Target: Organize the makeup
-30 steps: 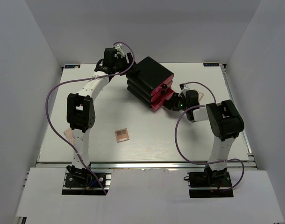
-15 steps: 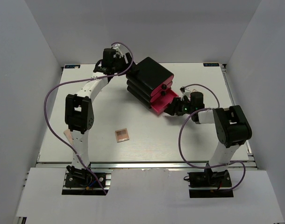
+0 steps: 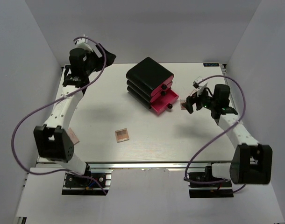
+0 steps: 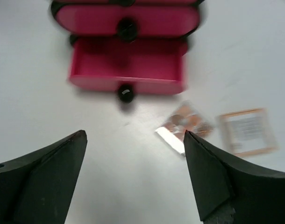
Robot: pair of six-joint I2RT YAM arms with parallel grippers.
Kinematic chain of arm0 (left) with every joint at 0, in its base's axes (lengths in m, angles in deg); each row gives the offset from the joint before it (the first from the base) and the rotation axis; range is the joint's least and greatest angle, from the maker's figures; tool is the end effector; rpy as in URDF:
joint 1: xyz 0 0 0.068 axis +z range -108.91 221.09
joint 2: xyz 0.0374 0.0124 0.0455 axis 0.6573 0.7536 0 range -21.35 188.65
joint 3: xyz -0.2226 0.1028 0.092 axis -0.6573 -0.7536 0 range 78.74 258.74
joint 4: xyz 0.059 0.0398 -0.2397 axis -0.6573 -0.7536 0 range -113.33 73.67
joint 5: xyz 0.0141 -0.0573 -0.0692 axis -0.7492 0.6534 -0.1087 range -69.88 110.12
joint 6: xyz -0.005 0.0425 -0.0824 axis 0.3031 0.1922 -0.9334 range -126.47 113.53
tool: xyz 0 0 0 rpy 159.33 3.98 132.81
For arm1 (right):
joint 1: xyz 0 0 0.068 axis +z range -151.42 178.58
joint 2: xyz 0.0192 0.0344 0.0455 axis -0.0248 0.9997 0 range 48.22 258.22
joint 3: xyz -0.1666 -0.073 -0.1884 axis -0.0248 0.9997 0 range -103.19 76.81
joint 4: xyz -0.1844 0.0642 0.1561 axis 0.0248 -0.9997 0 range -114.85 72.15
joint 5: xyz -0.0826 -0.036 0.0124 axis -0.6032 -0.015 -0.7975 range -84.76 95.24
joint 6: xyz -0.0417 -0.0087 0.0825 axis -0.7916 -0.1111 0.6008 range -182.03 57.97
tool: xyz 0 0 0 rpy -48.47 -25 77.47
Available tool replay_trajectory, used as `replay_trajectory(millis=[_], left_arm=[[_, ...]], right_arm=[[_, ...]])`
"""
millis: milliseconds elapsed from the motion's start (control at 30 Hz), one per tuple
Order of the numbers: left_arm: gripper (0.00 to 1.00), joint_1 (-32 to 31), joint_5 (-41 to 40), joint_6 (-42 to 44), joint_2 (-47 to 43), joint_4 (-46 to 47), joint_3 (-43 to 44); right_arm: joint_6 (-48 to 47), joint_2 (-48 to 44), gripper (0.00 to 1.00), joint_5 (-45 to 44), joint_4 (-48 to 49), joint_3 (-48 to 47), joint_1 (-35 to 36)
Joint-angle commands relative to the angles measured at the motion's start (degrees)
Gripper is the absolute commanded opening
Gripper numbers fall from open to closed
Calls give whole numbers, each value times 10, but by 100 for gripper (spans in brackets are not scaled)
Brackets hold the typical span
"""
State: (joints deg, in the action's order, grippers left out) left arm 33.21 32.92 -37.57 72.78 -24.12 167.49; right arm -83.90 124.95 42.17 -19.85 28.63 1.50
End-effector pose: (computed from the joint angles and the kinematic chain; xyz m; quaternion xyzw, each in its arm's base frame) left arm 0.4205 -0.0770 0.3680 -0.0888 0.7767 -0.2883 0.5530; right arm 0.3135 0.0661 0.2293 -0.3301 0.7708 0.1938 0.5092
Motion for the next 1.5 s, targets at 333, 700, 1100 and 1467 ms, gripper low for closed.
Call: replay_trajectory(millis=[333,700,1100,1467], left_arm=[[56,22,57,-81,-278,34,-327],[85,-220,-8,-3,-288,27,-361],[89,-270,-10,15,-229,44,-336],[90,-296,-9,21,-171,54,-300]], right_arm=[[104,177,49,-168,-63,-181,-23],[-84,323,89,-203,-168,-364,-42],[-477,535,89,-152,-513,-650,-98],[-487,548,89,-119,-519,-627,-92]])
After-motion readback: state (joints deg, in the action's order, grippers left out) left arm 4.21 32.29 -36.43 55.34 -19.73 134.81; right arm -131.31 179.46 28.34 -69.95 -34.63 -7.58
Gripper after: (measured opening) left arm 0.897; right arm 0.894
